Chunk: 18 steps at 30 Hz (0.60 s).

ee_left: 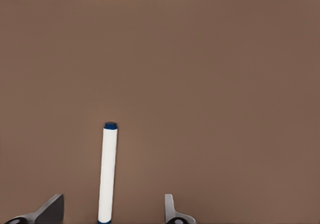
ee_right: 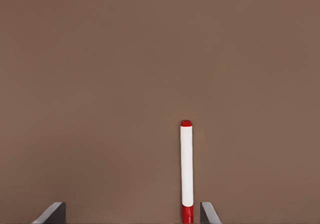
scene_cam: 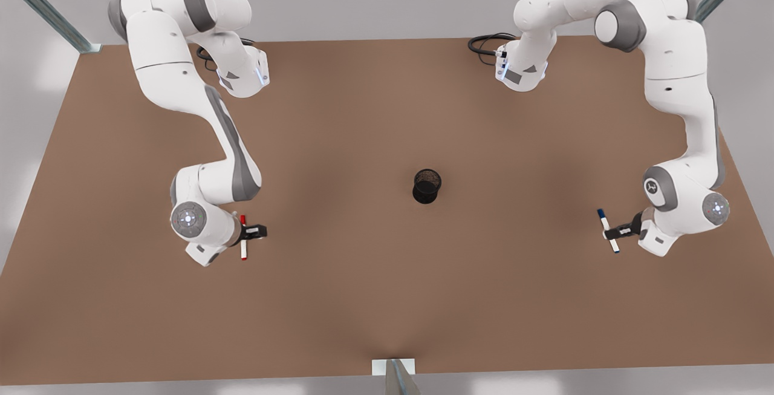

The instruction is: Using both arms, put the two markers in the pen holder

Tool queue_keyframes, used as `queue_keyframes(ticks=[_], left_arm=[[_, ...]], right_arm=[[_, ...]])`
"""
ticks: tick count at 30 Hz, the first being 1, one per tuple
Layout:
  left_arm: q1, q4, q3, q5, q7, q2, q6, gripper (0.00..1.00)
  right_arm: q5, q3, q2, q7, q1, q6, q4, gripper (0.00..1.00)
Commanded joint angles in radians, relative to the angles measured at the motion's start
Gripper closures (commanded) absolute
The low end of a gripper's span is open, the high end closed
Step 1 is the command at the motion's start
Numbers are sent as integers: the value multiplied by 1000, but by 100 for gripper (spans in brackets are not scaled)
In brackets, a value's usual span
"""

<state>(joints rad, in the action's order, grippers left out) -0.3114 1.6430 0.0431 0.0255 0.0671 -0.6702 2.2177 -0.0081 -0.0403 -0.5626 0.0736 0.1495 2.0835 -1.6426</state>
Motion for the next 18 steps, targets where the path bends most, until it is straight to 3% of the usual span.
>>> queue_keyframes(ticks=[1, 8, 9, 10, 12, 18], left_arm=[[0, 0, 0, -33, 260, -16, 224, 2], [-22, 0, 1, -24, 263, -85, 272, 4], [-22, -2, 1, -24, 258, -85, 272, 9], [-22, -2, 1, -24, 257, -85, 272, 25], [-22, -2, 1, -24, 257, -85, 272, 38], [-18, -2, 1, -22, 255, -97, 272, 50]], right_arm=[[-3, -1, -20, -5, -10, 217, -14, 0], [-1, 5, -138, -40, -50, 288, 3, 2], [-1, 5, -142, -38, -51, 294, 3, 7], [-1, 5, -142, -37, -51, 296, 4, 14], [-1, 5, -157, -37, -50, 297, 6, 22], [-9, 5, -195, -38, -56, 319, 9, 27]])
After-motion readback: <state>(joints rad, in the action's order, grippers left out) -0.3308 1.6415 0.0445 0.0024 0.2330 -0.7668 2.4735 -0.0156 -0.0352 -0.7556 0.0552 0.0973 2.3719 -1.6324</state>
